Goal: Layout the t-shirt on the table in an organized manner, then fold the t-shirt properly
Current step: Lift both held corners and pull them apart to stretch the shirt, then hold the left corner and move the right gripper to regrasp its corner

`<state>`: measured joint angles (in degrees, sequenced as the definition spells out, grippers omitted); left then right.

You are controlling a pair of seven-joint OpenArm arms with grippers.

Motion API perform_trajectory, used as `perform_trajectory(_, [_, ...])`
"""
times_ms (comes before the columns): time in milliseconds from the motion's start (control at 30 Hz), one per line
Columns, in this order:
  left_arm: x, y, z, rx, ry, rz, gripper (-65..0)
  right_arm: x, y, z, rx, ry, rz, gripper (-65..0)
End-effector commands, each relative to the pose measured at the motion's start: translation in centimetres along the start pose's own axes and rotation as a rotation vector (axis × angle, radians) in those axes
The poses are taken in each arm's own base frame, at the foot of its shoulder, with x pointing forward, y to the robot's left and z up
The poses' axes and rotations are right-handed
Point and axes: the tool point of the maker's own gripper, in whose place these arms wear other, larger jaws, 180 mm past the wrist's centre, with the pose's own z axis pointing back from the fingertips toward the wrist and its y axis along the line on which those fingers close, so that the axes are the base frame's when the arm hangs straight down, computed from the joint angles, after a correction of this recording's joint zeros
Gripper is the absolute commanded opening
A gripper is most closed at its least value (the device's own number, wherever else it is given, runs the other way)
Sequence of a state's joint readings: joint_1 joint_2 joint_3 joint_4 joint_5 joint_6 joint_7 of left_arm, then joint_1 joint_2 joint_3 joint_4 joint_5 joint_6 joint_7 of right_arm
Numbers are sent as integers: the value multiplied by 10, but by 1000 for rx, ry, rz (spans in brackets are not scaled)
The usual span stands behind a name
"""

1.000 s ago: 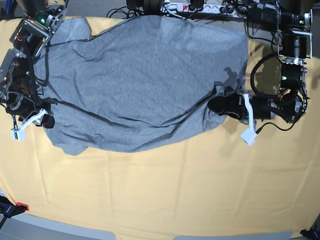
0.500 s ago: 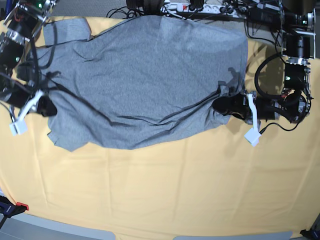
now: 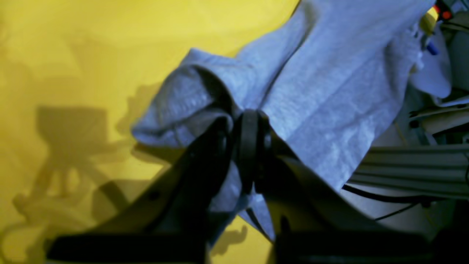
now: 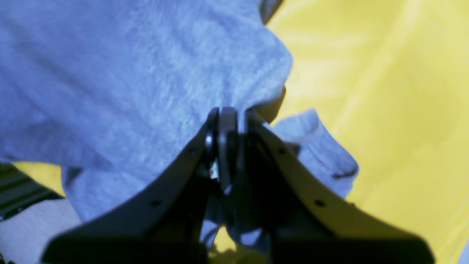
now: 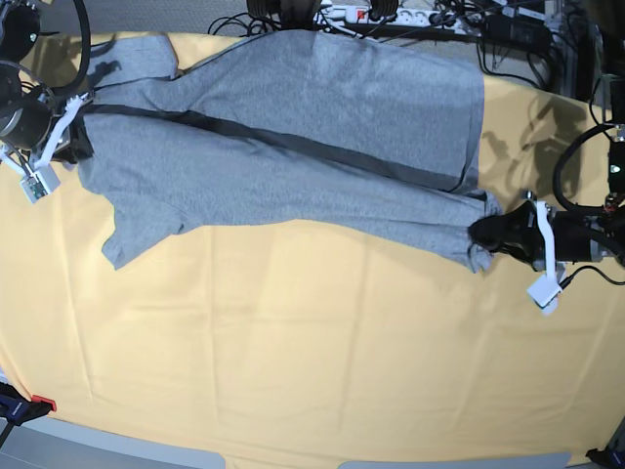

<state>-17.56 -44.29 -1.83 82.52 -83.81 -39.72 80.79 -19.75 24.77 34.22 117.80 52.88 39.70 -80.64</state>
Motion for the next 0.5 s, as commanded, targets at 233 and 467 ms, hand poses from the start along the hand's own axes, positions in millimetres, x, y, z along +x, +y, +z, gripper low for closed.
perform_trajectory(233, [-6, -3, 4, -5, -1, 7, -650, -37, -10, 13, -53, 151, 64, -650])
perform_trajectory(467, [-40, -12, -6, -39, 51, 75, -650, -45, -10, 18, -50, 187, 86, -650])
